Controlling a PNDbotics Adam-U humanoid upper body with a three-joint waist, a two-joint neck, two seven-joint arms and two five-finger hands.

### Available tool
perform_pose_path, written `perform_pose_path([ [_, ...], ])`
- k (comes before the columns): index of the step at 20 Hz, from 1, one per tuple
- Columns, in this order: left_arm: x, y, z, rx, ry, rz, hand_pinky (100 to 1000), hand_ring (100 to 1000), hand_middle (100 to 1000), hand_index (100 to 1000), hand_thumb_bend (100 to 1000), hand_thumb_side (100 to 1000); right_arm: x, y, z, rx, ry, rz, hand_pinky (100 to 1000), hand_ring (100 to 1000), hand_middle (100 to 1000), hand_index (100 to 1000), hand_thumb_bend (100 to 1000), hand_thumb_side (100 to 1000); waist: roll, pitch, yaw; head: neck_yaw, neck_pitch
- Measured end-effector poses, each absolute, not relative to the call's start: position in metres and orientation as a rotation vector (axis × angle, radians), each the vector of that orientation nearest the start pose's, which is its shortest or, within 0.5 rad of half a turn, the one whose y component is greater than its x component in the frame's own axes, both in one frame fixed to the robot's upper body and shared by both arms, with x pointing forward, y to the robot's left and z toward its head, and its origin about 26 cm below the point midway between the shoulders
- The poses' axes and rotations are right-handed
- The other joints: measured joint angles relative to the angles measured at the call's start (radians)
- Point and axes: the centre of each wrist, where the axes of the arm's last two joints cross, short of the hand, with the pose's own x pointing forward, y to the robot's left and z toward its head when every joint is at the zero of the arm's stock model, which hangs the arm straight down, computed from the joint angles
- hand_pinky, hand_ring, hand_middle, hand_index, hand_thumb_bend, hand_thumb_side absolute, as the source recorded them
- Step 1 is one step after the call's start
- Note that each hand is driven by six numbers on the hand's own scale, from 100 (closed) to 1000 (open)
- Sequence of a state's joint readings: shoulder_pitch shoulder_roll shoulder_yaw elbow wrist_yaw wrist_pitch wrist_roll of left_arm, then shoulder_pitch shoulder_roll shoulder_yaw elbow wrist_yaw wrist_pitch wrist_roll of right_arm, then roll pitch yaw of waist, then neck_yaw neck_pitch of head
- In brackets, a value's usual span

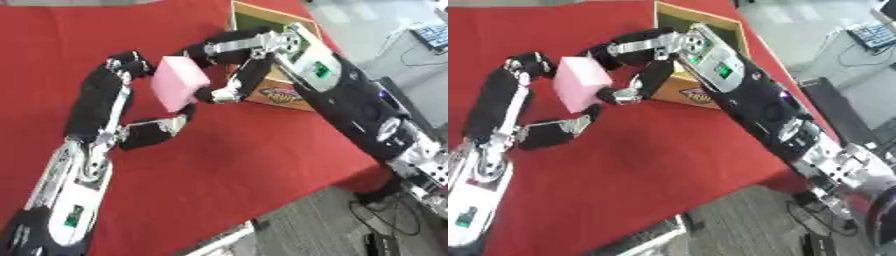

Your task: Pick up the objects with one hand, pass them to the other hand, and then place them into the box on the other side of the table.

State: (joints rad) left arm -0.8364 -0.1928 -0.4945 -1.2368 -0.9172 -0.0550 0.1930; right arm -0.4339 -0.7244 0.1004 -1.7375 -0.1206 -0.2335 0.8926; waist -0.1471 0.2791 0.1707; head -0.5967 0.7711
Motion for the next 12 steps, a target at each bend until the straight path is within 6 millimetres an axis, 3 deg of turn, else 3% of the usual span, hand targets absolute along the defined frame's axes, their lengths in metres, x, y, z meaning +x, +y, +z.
perform_pose_path([
  [12, 0.3570, -0.0399, 0.1526, -0.680, 3.256, 1.505, 749, 622, 570, 839, 756, 587, 0.3382, -0.3226, 0.2213, 0.133, -1.759, 1.601, 791, 883, 406, 570, 100, 336, 0.005, 0.001, -0.012, 0.004, 0.000],
])
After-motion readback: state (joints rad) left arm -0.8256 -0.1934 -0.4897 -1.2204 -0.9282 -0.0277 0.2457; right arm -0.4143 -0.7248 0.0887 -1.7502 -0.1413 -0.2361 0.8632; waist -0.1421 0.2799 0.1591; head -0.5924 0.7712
